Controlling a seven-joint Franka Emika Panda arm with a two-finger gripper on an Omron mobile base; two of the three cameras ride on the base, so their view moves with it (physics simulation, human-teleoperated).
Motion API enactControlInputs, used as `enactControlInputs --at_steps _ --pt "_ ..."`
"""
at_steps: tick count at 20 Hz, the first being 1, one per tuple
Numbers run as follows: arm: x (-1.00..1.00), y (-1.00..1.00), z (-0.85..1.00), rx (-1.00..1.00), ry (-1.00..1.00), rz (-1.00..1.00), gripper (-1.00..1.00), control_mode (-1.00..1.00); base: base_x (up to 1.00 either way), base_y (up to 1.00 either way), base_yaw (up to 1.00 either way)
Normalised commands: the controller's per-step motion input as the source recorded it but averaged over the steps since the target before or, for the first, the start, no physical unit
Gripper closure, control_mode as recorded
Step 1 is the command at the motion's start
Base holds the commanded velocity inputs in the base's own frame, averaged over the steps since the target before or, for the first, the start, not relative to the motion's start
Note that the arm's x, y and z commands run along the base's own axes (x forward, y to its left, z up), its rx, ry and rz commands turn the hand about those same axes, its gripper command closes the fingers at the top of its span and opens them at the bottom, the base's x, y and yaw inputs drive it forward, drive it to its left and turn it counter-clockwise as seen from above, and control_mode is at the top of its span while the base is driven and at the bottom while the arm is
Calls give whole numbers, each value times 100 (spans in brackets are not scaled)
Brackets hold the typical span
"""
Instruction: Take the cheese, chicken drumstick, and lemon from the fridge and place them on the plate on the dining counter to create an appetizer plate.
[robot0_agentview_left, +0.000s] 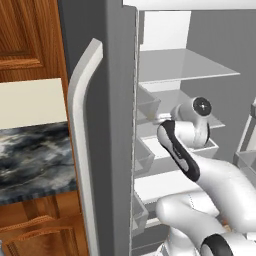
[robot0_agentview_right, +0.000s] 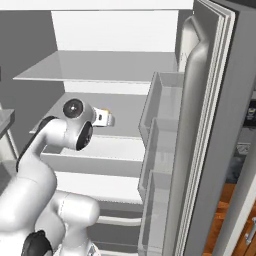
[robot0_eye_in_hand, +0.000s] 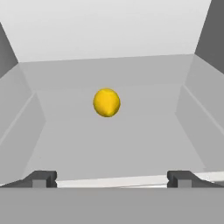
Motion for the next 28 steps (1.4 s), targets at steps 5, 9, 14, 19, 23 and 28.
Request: enactControlInputs --at_steps 5,9,14,19,23,28 --pt "50 1 -18 0 0 0 -100 -100 0 0 0" --pt "49 0 -11 0 0 0 -100 -100 0 0 0" --pt "47 1 -10 0 0 0 -100 -100 0 0 0" --pt "43 4 -15 0 0 0 -100 -100 0 0 0" --pt "37 7 -18 0 0 0 -100 -100 0 0 0" --pt "41 5 -16 0 1 0 -100 -100 0 0 0"
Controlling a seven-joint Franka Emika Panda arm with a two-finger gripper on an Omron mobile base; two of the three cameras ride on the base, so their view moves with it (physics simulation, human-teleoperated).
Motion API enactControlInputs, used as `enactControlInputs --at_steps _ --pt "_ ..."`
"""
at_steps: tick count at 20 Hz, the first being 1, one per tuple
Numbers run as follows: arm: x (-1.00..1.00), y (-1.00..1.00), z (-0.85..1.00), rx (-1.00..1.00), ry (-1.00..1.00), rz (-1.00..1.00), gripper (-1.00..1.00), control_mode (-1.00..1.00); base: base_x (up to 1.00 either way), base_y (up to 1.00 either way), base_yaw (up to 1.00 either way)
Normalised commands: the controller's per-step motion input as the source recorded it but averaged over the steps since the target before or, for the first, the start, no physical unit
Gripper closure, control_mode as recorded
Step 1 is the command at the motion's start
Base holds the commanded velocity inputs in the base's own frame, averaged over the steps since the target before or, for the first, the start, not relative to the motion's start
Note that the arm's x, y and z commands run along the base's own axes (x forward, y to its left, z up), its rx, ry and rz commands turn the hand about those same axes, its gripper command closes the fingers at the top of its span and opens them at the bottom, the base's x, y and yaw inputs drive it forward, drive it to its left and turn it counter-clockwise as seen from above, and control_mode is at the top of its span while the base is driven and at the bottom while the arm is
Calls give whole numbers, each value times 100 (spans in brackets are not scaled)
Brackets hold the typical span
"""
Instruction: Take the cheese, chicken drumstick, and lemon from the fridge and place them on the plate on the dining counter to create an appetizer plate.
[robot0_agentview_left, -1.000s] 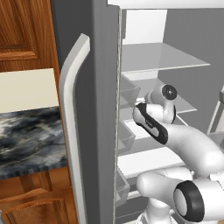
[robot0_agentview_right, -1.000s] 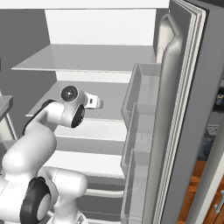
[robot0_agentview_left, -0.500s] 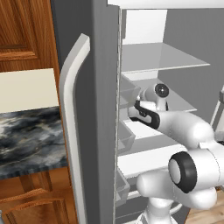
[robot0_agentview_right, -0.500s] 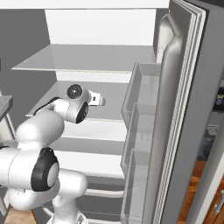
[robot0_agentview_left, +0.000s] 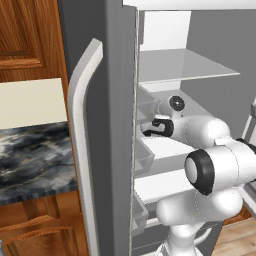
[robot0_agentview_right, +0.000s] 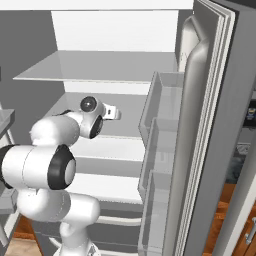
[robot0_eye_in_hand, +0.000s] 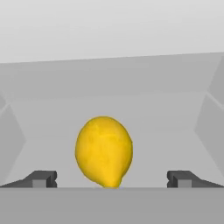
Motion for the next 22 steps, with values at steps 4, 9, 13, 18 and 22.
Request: enactControlInputs --at_steps 4,9,13,18,22 --pt "37 3 -16 0 4 0 -100 -100 0 0 0" --pt "34 1 -16 0 3 0 -100 -100 0 0 0" --pt "33 1 -14 0 2 0 -100 -100 0 0 0" --pt "30 4 -18 0 2 0 -100 -100 0 0 0" --pt "26 7 -29 0 4 0 -100 -100 0 0 0"
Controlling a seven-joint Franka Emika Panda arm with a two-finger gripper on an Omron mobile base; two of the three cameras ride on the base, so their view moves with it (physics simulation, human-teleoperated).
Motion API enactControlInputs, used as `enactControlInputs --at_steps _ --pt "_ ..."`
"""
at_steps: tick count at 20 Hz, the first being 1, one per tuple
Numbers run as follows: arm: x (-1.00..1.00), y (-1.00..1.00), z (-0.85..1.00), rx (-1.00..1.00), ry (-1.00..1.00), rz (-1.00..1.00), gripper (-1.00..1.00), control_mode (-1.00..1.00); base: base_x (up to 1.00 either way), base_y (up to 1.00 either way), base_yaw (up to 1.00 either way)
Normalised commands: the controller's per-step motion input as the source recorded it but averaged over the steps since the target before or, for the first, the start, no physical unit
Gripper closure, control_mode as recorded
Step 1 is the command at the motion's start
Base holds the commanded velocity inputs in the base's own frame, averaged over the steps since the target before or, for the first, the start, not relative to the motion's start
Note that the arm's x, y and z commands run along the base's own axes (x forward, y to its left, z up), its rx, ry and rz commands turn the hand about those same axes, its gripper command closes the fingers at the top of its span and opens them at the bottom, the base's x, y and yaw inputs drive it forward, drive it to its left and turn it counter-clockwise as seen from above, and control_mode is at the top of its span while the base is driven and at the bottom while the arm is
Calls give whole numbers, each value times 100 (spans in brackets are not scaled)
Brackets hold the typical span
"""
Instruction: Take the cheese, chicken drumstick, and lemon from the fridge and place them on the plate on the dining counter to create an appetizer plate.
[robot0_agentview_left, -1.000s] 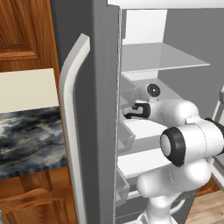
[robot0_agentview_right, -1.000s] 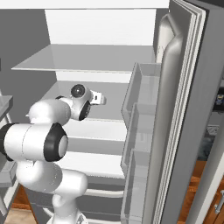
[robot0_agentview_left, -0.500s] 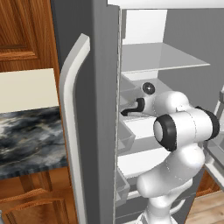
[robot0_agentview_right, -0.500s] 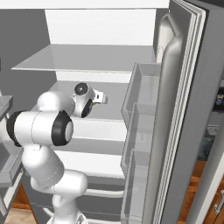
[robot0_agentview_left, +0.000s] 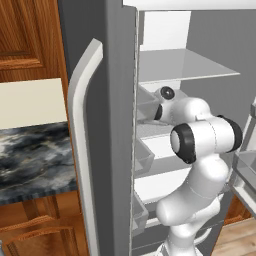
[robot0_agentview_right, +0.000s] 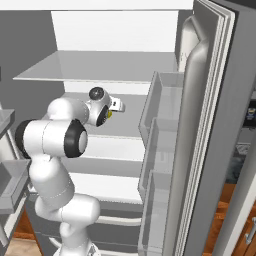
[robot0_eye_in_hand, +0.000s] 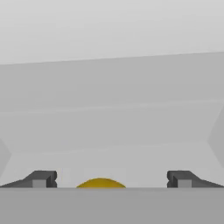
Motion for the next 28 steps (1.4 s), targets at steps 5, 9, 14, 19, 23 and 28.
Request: enactControlInputs --at_steps 5,9,14,19,23,28 --pt "-5 14 -60 0 1 0 -100 -100 0 0 0" --pt "-52 7 -86 0 -3 0 -100 -100 0 0 0" --pt "-50 1 -74 0 -2 0 -100 -100 0 0 0" --pt "20 0 -31 0 0 0 -100 -100 0 0 0" --pt "20 8 -44 0 1 0 100 -100 0 0 0" --pt "-4 13 -73 0 5 0 100 -100 0 0 0"
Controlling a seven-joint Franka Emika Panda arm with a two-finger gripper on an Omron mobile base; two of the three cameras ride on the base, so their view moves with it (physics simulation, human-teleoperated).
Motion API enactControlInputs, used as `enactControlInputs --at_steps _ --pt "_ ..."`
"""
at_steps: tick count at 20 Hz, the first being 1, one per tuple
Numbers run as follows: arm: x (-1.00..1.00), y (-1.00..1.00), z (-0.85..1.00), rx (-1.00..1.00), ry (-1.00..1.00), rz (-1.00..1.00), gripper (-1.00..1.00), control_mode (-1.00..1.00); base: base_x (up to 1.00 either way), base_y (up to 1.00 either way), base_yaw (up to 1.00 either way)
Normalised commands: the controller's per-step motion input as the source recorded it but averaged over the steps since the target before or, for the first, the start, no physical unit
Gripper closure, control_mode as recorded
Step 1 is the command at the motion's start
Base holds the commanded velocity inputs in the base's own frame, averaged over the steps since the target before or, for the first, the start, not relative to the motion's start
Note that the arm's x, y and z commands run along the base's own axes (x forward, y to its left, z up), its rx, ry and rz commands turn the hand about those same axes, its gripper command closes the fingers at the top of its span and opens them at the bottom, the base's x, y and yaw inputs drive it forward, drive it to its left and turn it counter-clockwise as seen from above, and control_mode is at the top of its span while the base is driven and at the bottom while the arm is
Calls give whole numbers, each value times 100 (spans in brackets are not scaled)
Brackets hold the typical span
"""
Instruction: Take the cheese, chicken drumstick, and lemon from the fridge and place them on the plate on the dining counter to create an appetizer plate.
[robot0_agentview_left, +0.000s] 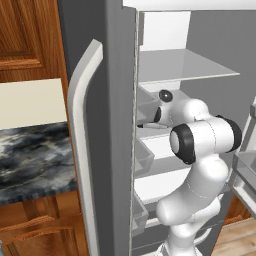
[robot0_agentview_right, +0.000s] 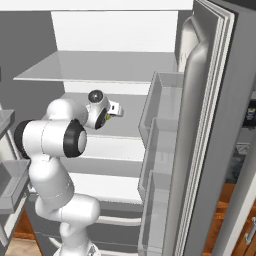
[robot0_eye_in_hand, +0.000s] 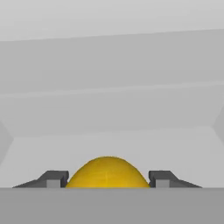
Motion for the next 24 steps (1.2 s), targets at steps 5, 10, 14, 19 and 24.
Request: enactControlInputs --at_steps 5,10,14,19,24 --pt "-29 0 -85 0 6 -2 100 -100 0 0 0" --pt "-6 0 -41 0 2 0 100 -100 0 0 0" --pt "-4 -2 -35 0 -16 0 100 -100 0 0 0" --pt "-90 -9 -50 4 -43 -1 100 -100 0 0 0" --pt "-93 -18 37 8 -9 0 100 -100 0 0 0"
